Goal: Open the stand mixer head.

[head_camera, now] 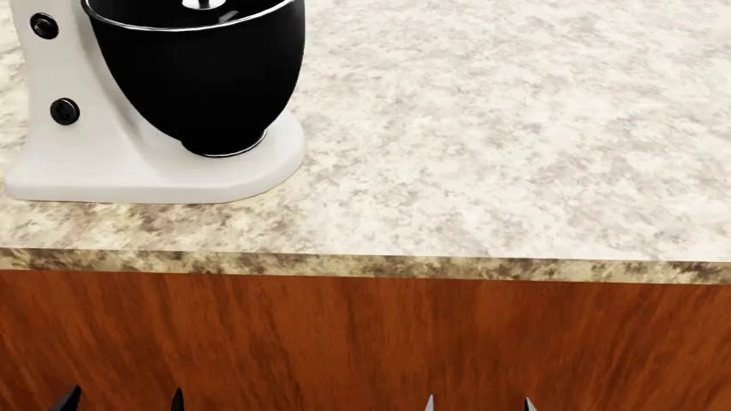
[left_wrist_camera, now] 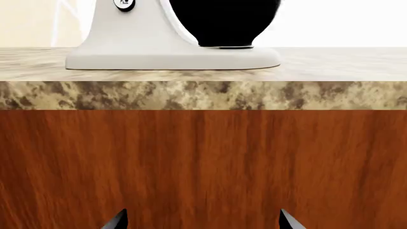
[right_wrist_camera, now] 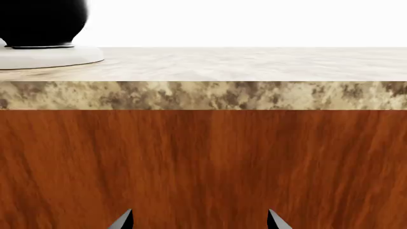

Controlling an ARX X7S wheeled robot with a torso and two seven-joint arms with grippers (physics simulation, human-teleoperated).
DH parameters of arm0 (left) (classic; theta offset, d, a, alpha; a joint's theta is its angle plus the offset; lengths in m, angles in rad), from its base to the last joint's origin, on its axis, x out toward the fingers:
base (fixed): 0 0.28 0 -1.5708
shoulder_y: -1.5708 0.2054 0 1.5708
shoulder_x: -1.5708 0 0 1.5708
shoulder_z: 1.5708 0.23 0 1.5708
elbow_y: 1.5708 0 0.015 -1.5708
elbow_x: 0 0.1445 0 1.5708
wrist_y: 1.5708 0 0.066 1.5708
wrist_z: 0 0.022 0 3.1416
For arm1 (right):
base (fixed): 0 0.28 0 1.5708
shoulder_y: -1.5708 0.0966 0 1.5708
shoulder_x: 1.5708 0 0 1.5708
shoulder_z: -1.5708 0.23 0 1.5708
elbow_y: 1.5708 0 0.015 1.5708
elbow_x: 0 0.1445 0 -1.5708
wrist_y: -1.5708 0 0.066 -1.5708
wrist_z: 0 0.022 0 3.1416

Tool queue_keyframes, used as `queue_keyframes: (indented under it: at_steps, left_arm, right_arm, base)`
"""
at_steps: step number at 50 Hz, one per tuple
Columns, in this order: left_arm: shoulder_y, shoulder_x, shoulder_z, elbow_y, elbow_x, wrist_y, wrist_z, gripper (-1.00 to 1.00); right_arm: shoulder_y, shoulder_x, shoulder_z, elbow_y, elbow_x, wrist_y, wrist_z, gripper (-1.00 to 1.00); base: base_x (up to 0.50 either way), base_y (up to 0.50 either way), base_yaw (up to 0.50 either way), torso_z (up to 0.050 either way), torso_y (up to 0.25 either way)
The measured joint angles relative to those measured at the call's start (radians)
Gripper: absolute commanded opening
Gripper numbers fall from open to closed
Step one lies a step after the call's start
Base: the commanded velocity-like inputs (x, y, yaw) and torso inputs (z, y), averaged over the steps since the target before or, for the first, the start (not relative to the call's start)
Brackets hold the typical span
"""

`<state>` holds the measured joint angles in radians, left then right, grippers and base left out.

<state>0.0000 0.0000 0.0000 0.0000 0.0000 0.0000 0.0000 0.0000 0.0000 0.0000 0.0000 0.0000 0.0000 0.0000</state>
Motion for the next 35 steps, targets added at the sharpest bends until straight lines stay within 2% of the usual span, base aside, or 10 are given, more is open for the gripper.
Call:
queue_keyframes:
  at_steps: [12, 13, 26, 35]
  left_arm:
    - [-0.001, -0.023, 0.027, -0.001, -0.021, -0.004, -0.033, 1.00]
    - [-0.008, -0.030, 0.023, 0.035, -0.041, -0.050, -0.036, 1.00]
    - [-0.036, -0.045, 0.049, -0.005, -0.053, -0.116, -0.105, 1.00]
    - [-0.061, -0.071, 0.063, 0.167, -0.066, -0.266, -0.147, 1.00]
  right_arm:
    - [0.001, 0.023, -0.029, 0.002, 0.031, 0.011, 0.030, 1.00]
    - [0.010, 0.032, -0.034, -0.029, 0.041, 0.041, 0.039, 1.00]
    - [0.020, 0.048, -0.068, 0.007, 0.059, 0.056, 0.069, 1.00]
    - [0.043, 0.075, -0.090, -0.143, 0.080, 0.184, 0.089, 1.00]
  base:
    - [0.00, 0.00, 0.00, 0.000, 0.000]
    - [0.00, 0.00, 0.00, 0.000, 0.000]
    - [0.00, 0.00, 0.00, 0.000, 0.000]
    - [0.00, 0.00, 0.00, 0.000, 0.000]
